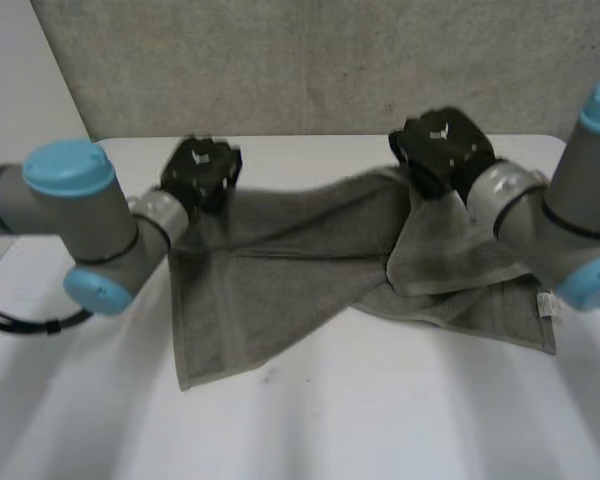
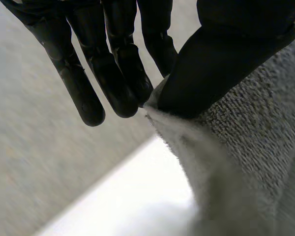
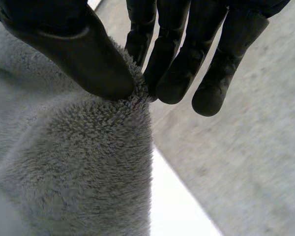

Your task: Fold the towel.

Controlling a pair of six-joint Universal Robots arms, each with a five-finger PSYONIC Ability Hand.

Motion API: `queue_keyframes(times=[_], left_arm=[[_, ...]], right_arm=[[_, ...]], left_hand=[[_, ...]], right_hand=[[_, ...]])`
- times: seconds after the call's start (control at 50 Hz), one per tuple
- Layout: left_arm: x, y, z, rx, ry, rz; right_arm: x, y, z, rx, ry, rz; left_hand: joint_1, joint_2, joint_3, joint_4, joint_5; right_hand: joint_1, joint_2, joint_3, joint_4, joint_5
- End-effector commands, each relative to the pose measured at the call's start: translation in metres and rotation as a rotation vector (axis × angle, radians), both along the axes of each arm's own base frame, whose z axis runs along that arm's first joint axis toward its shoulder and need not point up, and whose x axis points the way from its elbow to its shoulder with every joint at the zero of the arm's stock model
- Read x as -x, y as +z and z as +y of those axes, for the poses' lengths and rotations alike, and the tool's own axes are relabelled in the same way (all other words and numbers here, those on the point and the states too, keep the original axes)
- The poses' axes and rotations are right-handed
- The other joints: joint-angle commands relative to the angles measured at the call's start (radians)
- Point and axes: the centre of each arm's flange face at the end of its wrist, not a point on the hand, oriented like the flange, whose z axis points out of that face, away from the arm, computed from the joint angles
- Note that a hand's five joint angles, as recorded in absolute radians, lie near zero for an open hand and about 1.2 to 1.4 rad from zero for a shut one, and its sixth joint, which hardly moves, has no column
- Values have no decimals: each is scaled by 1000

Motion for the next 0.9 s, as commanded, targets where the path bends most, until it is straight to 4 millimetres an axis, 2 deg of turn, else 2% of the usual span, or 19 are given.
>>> queue_keyframes(times=[0.02,0.08,0.12,0.2,0.26,0.3,0.32,0.34,0.36,0.42,0.46,0.48,0.52,0.68,0.78,0.8,0.82,0.86,0.9], left_arm=[[-2,94,-37,238,126,274],[-4,113,-39,288,141,340],[-11,145,-33,338,138,461],[-14,151,-22,305,106,512],[-18,134,-13,232,96,495],[-19,110,3,146,53,435],[-19,110,3,146,52,435],[-21,93,12,91,34,402],[-23,78,21,37,12,373],[-27,63,31,-16,5,344],[-43,32,51,-115,30,267],[-43,32,51,-115,30,267],[-58,9,71,-172,60,176],[-70,-33,116,-268,62,17],[-68,-34,125,-277,51,13],[-67,-32,127,-273,44,15],[-67,-32,127,-273,44,15],[-65,-31,128,-270,40,18],[-64,-29,127,-264,40,22]], right_arm=[[-22,81,-37,455,18,-180],[-24,95,-41,558,21,-223],[-24,116,-43,695,47,-313],[-24,115,-41,667,109,-349],[-26,95,-32,534,197,-317],[-29,70,-17,370,294,-246],[-29,70,-17,370,294,-246],[-28,55,-9,269,335,-205],[-24,41,-3,152,368,-170],[-16,31,2,48,372,-140],[0,12,12,-143,349,-60],[0,12,13,-144,349,-60],[11,-5,29,-266,340,65],[29,-32,70,-435,443,382],[33,-45,71,-478,415,428],[32,-46,70,-466,410,422],[32,-46,70,-465,410,422],[29,-48,67,-460,376,366],[29,-47,63,-461,343,313]], left_hand=[[206,179,180,179,193],[206,179,180,179,193],[206,179,180,179,193],[206,179,180,179,193],[206,179,180,179,193],[206,179,180,179,193],[206,179,180,179,193],[206,179,180,179,193],[206,179,180,179,193],[206,179,180,179,193],[206,179,180,179,193],[206,179,180,179,193],[206,179,180,179,193],[206,179,180,179,193],[206,179,180,179,193],[206,179,180,179,193],[206,179,180,179,193],[206,179,180,179,193],[206,179,180,179,193]], right_hand=[[80,94,61,59,55],[80,94,61,59,55],[80,94,61,59,55],[80,94,61,59,55],[80,94,61,59,55],[80,94,61,59,55],[80,94,61,59,55],[80,94,61,59,55],[80,94,61,59,55],[80,94,61,59,55],[80,94,61,59,55],[80,94,61,59,55],[80,94,61,59,55],[80,94,61,59,55],[80,94,61,59,55],[-160,-146,-179,-182,-185],[-162,-149,-181,-184,-187],[-881,-868,-900,-903,-906],[-945,-932,-965,-967,-971]])
